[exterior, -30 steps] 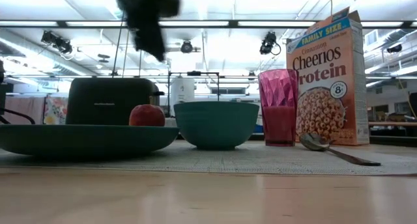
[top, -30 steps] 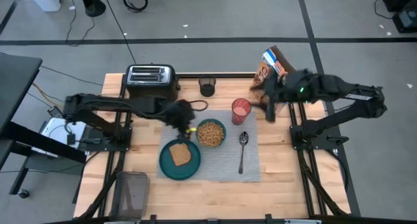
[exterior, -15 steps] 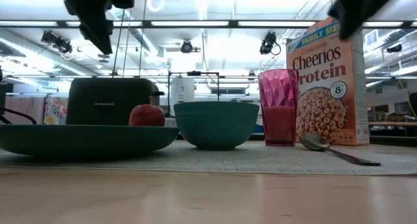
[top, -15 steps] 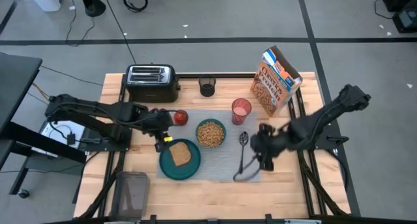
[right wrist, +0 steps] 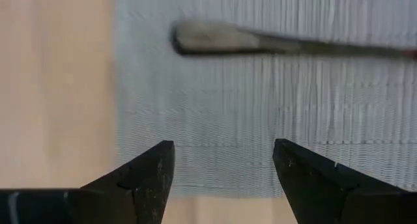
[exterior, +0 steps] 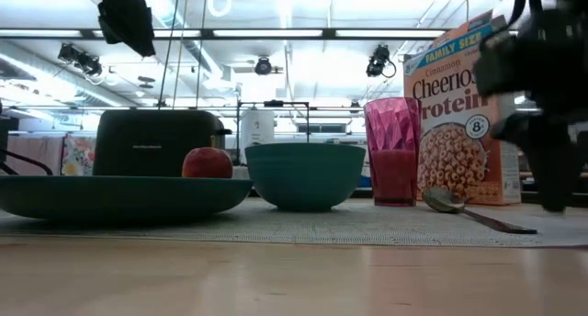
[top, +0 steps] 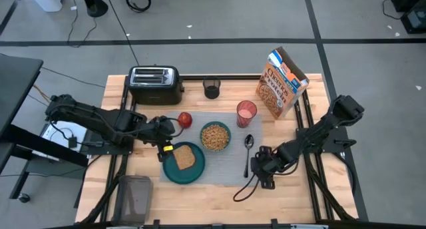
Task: Arrange a breakfast setting
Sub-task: Adjust the gray placemat
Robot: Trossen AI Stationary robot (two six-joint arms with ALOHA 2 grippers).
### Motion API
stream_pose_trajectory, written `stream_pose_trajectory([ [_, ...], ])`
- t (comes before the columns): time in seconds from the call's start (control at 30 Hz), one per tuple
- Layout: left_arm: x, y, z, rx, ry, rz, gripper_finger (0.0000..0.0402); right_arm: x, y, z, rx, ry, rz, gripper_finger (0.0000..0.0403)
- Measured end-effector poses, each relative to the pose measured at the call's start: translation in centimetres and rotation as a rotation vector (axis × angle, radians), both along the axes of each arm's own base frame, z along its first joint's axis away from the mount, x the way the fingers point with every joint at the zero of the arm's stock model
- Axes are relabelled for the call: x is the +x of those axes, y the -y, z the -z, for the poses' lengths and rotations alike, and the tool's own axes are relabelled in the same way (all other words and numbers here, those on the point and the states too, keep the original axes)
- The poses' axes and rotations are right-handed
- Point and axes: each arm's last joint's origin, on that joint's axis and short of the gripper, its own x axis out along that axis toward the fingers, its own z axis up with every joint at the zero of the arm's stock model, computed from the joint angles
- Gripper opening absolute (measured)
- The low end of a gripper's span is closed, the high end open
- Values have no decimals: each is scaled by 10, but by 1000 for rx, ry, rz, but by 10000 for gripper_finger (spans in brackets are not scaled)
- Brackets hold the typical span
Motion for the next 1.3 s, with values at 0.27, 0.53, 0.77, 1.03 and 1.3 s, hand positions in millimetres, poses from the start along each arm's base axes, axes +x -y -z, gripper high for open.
stream_pose_trajectory([
  [0.27,1,4,-1,-6,26,-12,180,0,1,19,-36,-69,-9,265],
  [0.53,1,3,-1,14,34,-20,180,-6,6,13,-58,-88,-6,265],
  [0.77,2,3,-2,28,40,-23,180,-7,7,12,-56,-92,-9,265],
  [1.03,3,3,-2,24,51,-23,180,-5,6,12,-47,-75,-9,265],
  [1.3,3,3,-2,24,51,-23,180,-2,5,13,-51,-48,-8,265],
])
